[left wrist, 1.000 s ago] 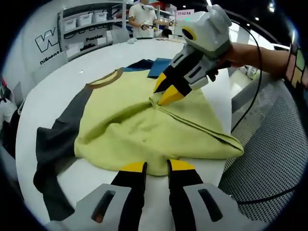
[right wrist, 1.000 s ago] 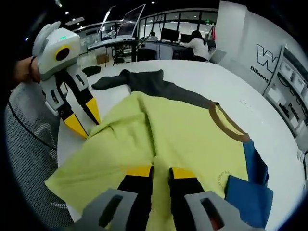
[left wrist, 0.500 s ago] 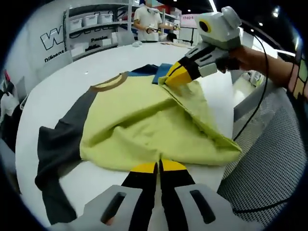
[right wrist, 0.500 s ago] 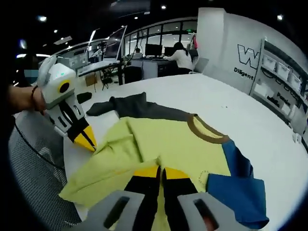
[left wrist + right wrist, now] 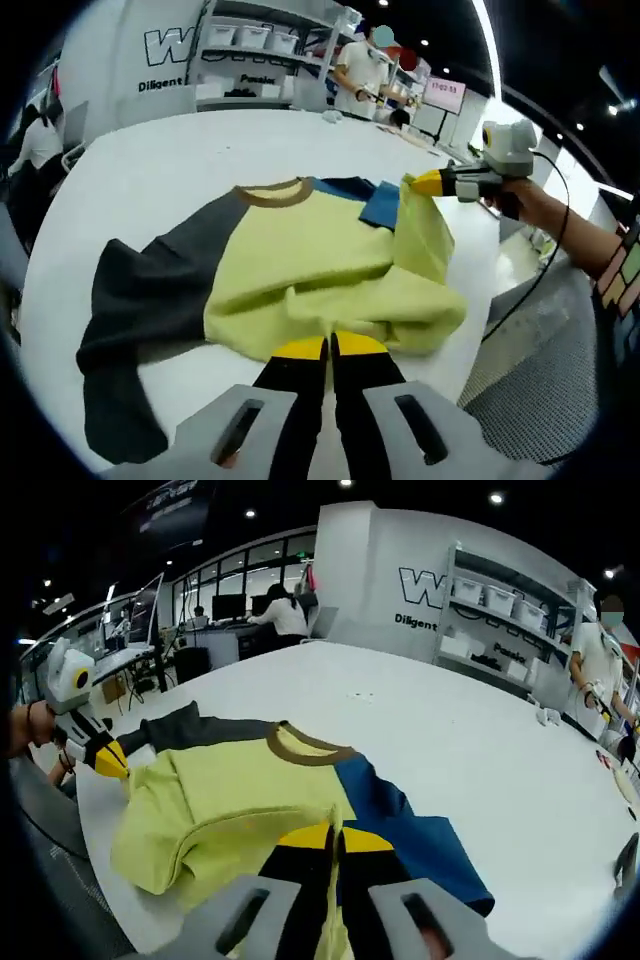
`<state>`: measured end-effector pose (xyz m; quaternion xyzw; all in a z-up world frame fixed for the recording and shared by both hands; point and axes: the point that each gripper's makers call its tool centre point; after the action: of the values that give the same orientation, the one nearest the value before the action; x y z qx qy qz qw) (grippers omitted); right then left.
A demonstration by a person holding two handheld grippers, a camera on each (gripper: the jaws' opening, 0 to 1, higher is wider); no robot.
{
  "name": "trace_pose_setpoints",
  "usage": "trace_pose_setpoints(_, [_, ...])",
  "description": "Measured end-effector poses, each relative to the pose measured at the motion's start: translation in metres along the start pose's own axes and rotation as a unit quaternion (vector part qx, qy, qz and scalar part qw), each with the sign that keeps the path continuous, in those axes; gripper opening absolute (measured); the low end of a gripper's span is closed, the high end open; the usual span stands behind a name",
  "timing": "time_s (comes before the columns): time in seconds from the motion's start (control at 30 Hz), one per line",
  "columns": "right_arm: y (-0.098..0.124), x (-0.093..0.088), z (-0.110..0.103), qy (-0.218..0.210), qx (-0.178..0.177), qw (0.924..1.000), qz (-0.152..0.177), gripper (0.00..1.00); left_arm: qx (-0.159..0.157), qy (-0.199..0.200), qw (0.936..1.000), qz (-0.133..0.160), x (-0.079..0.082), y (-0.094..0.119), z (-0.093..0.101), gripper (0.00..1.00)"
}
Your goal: Fold the garment on the visible template until the final outline fits inside the template.
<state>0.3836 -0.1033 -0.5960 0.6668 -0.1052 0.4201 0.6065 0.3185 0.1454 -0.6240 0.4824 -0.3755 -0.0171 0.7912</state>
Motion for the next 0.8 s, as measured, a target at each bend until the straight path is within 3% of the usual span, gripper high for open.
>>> trace_pose_setpoints(0.2, [0.001, -0.007, 0.018, -0.014, -0.034, 0.9993, -0.004, 0.0, 0.021, -0.001, 0.9998, 0.004, 0.015, -0.006, -0.013, 0.0])
trace_pose_setpoints(0.33, [0.003, -0.011, 0.023, -0.018, -0.05, 0.9985, -0.01, 0.0, 0.033, 0.019, 0.9992, 0.008, 0.022, -0.01, -0.021, 0.0])
trace_pose_setpoints(0.43, [0.004, -0.018, 0.032, -0.023, -0.075, 0.9966, -0.025, 0.0, 0.068, 0.037, 0.9968, 0.021, 0.028, -0.014, -0.037, 0.0])
trace_pose_setpoints(0.53, [0.003, -0.026, 0.038, -0.031, -0.085, 0.9951, -0.038, 0.0, 0.101, 0.044, 0.9937, 0.022, 0.03, -0.017, -0.048, 0.0])
trace_pose_setpoints(0.8, [0.004, -0.04, 0.047, -0.041, -0.103, 0.9921, -0.059, 0.0, 0.129, 0.05, 0.9903, 0.0, 0.027, -0.029, -0.062, 0.0])
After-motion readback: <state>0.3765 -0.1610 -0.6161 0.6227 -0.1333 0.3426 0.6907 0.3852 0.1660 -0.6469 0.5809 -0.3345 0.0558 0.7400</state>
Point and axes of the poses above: the point that each gripper's makers call its tool centre point, and the gripper's own axes: y roughly backward along the fingers, z roughly to its right, x roughly out of its top, and after that the axes turned 13 degrees about -z, right-handed
